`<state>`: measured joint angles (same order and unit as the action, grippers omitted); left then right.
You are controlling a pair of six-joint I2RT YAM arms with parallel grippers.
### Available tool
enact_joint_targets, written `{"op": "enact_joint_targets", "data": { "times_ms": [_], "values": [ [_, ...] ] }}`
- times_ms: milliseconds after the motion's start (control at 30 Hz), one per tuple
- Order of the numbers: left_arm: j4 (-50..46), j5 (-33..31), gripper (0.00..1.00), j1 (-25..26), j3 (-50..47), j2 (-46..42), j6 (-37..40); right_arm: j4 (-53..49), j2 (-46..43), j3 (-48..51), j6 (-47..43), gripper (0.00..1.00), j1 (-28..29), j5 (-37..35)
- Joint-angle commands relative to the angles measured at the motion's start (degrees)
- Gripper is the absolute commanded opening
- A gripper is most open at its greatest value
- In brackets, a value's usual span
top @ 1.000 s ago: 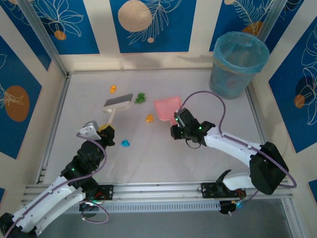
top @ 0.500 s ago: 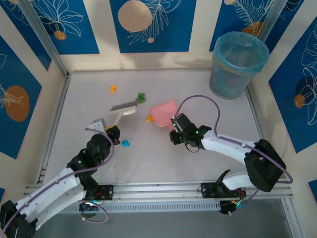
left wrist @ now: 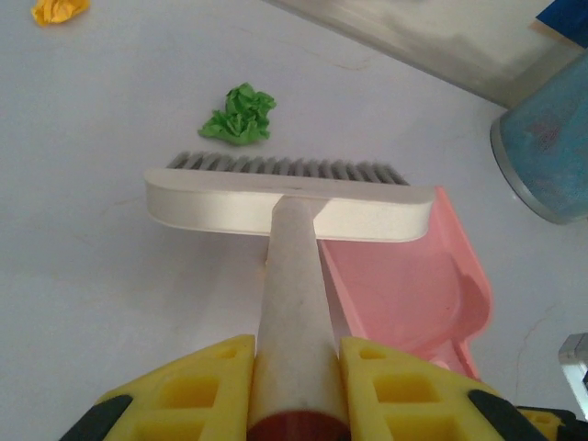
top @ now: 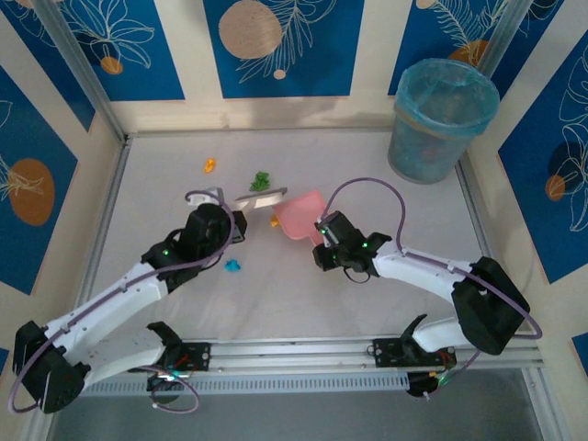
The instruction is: Sweep away the paper scraps from the table
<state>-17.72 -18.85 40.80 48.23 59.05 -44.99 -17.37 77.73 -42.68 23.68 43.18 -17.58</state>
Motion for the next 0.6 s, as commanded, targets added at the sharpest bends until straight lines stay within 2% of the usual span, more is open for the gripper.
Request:
{"op": "enact_joint_targets", "data": {
  "times_ms": [0,167,300,567],
  "values": [
    [-9.4,0.5,0.00,0.3,9.5,4.4,2.1,-0.1,-1.8,0.0,-2.0,0.00,0.4,2.1],
    [-20.0,-2.0,0.00,0.3,20.0,11.1,2.1,-1.4,-1.1,-0.8,-2.4,0.00,0.3,2.8],
    [-17.7,-1.2,0.00,0.3,19.8,11.0,1.8,-3.4,-1.5,-1.7,-2.1,0.00,0.4,1.7],
    [-23.3,-1.0,0.00,0.3,25.0,14.6,5.0,-6.2,-3.6,-3.0,-2.4,0.00,1.7,6.9]
  ]
}}
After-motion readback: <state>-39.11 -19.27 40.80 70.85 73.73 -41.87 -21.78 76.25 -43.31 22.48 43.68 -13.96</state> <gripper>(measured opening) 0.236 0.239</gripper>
